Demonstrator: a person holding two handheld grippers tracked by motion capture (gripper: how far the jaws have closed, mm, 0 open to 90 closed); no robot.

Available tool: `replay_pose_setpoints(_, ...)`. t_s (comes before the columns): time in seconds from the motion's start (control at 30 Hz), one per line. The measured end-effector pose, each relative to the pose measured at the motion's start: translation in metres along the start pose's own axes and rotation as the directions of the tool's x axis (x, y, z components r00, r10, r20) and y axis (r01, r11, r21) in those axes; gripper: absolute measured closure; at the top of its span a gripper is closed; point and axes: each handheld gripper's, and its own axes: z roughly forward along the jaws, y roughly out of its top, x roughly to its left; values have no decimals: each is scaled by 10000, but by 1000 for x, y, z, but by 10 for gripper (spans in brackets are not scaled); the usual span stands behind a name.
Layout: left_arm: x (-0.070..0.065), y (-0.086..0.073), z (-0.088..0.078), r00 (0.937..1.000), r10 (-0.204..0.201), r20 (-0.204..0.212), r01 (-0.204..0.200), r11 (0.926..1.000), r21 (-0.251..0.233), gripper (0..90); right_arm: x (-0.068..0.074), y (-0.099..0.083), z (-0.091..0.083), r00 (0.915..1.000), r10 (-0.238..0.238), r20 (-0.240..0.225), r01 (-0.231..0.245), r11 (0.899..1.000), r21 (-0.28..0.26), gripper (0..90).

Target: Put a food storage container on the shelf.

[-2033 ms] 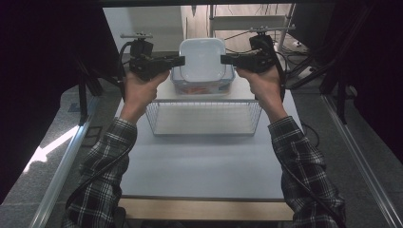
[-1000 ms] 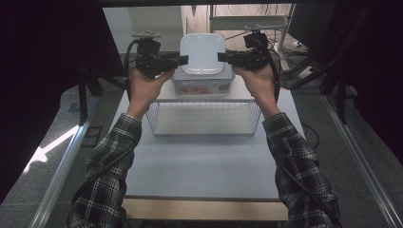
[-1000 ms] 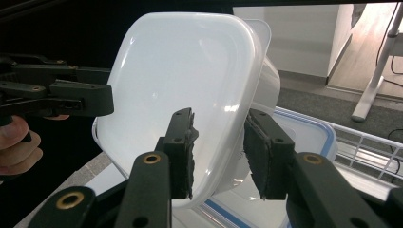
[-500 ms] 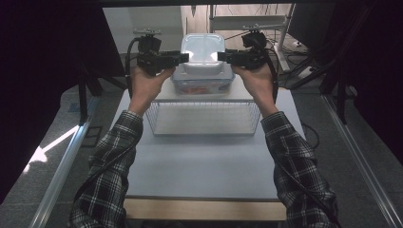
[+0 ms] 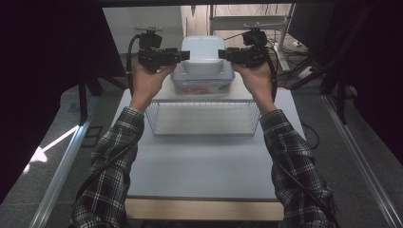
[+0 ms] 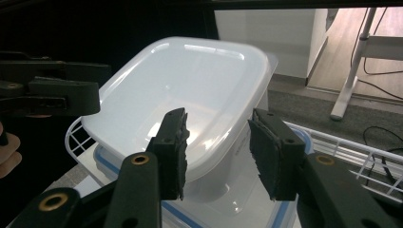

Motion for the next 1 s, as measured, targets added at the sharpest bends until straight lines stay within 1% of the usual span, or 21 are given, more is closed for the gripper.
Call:
replay_pose_setpoints(0.03, 1, 0, 0, 10000, -23, 32, 23, 10000, -89, 406, -1, 0, 0, 10000, -6, 17, 6, 10000, 8, 563)
replay_pose_setpoints(0.13, 1, 0, 1, 10000, -95, -5, 95, 9999, -67, 391, -1, 0, 1, 10000, 12, 36, -12, 10000, 14, 549)
replay_pose_setpoints(0.27, 0, -1, 1, 9999, -7, -115, 6, 9999, -126, 374, -2, 0, 1, 10000, 50, 68, -50, 10000, -9, 527)
replay_pose_setpoints(0.37, -2, 0, -1, 9998, 195, -84, -198, 9992, -359, 327, -2, 0, 1, 9999, -90, 69, 91, 9999, -139, 454)
replay_pose_setpoints(0.43, -3, 0, -3, 9995, 304, -100, -308, 9986, -426, 282, -2, 0, 0, 9999, -122, -77, 119, 9995, -278, 399)
replay_pose_setpoints(0.53, -4, -2, -6, 9989, 478, 34, -476, 9974, -550, 231, -3, -1, -4, 9993, -108, -359, 93, 9991, -415, 327)
replay_pose_setpoints(0.6, -5, -3, -8, 9982, 581, 172, -568, 9961, -677, 208, -3, -2, -6, 9982, -211, -566, 185, 9988, -459, 283)
replay_pose_setpoints(0.63, -5, -3, -8, 9982, 581, 172, -568, 9961, -677, 200, -3, -2, -6, 9982, -211, -566, 185, 9988, -459, 283)
replay_pose_setpoints(0.67, -6, -5, -10, 9971, 683, 322, -660, 9956, -671, 168, -3, -6, -9, 9967, -360, -728, 325, 9983, -488, 238)
replay_pose_setpoints(0.73, -7, -7, -12, 9962, 810, 308, -790, 9951, -600, 137, -3, -9, -11, 9952, -448, -867, 410, 9981, -450, 202)
replay_pose_setpoints(0.83, -11, -11, -14, 9939, 998, 464, -975, 9940, -494, 113, -4, -15, -13, 9933, -583, -999, 543, 9976, -423, 178)
replay_pose_setpoints(0.9, -13, -15, -16, 9912, 1193, 579, -1166, 9920, -481, 106, -6, -19, -16, 9921, -588, -1106, 544, 9976, -429, 164)
replay_pose_setpoints(0.97, -15, -18, -17, 9898, 1296, 589, -1271, 9909, -454, 93, -7, -24, -19, 9901, -683, -1227, 626, 9968, -501, 153)
replay_pose_setpoints(1.0, -16, -20, -17, 9890, 1352, 601, -1329, 9903, -412, 89, -7, -26, -20, 9901, -695, -1217, 638, 9967, -506, 149)
